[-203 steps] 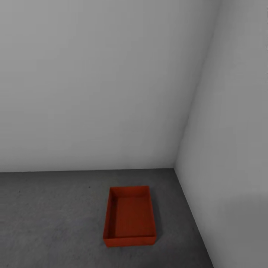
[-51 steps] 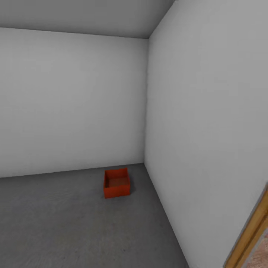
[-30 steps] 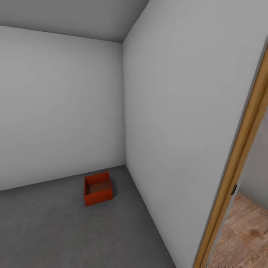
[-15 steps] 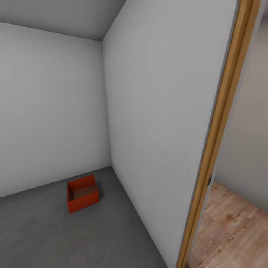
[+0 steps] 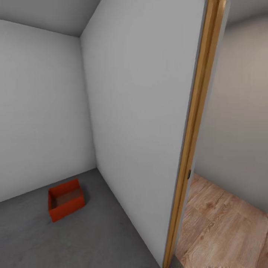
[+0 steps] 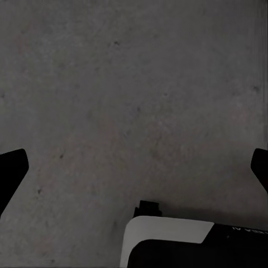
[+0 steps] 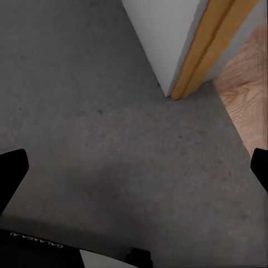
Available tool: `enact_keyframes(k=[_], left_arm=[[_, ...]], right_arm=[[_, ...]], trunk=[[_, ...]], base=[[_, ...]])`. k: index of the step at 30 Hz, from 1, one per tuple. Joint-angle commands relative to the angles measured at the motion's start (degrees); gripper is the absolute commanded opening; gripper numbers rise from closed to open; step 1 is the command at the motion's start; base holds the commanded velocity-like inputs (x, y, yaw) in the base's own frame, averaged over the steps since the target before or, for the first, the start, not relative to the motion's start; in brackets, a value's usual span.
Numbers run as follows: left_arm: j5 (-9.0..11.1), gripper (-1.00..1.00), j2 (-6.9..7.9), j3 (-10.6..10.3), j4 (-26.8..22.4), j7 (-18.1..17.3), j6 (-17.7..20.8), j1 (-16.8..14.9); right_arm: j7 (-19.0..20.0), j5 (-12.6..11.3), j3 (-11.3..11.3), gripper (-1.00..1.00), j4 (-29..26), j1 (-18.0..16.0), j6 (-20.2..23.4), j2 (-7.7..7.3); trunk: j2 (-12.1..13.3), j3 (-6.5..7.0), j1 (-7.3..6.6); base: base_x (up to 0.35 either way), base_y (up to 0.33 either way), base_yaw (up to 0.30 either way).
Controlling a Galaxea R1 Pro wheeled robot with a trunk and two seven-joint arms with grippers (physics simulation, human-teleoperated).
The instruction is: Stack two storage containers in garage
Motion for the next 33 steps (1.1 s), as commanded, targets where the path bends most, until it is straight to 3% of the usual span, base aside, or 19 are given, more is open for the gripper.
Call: enact_keyframes(k=[1,33], left_arm=[[0.3,1.0,0.09,0.2,0.2,-0.1,-0.4,-0.1],[0.5,1.0,-0.75,0.2,0.0,-0.1,-0.5,-0.1]], right_arm=[[0.0,0.2,0.2,1.0,0.1,0.0,-0.2,-0.02],[0.0,0.2,0.2,1.0,0.1,0.0,-0.2,-0.02]], trunk=[[0.0,-0.04,0.02],[0.0,-1.03,0.02]], base=[[0.0,0.0,-0.289],[0.0,0.0,-0.275]])
